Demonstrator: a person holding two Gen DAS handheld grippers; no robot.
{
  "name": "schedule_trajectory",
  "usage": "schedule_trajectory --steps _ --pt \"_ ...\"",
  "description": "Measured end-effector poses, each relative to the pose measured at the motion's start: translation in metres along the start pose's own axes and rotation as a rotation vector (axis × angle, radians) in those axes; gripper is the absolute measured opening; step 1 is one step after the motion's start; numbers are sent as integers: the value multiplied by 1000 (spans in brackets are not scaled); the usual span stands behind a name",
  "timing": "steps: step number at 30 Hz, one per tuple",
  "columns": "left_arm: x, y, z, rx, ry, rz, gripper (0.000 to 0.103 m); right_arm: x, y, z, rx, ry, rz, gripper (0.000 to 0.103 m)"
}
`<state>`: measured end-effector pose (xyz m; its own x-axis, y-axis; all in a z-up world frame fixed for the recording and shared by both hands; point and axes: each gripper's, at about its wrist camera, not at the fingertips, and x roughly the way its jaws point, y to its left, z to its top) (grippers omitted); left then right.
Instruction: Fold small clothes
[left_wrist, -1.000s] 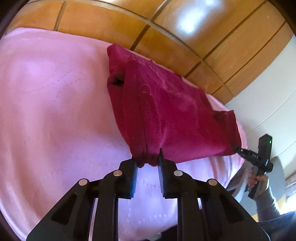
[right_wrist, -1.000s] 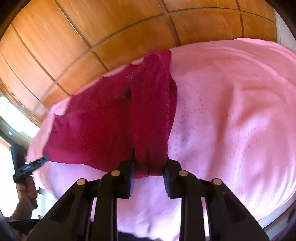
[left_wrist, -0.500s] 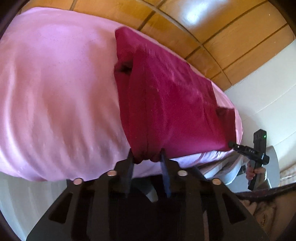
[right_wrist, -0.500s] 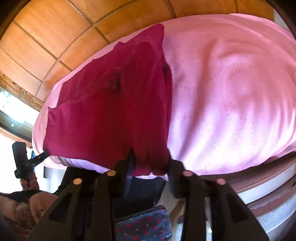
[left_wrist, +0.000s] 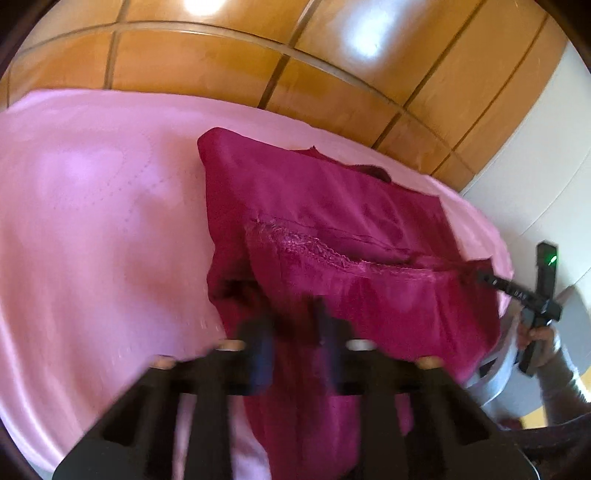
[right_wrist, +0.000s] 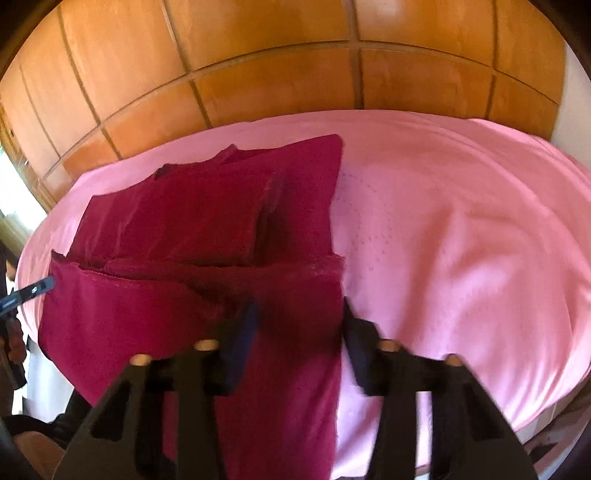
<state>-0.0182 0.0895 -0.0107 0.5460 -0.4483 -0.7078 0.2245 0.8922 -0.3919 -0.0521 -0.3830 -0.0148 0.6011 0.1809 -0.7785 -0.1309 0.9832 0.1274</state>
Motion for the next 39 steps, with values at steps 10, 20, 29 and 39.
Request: schedule_trajectory --steps 10,20,29,39 --pt "-64 -15 -10 20 -179 -40 6 -60 8 1 -3 -86 76 6" --pt "-41 -3 59 11 -282 21 6 -28 -3 75 73 -173 86 6" --pt "33 31 127 -70 -237 126 5 47 -19 140 169 -177 19 6" --pt "113 65 146 -147 -48 269 6 140 -40 154 255 -11 -74 7"
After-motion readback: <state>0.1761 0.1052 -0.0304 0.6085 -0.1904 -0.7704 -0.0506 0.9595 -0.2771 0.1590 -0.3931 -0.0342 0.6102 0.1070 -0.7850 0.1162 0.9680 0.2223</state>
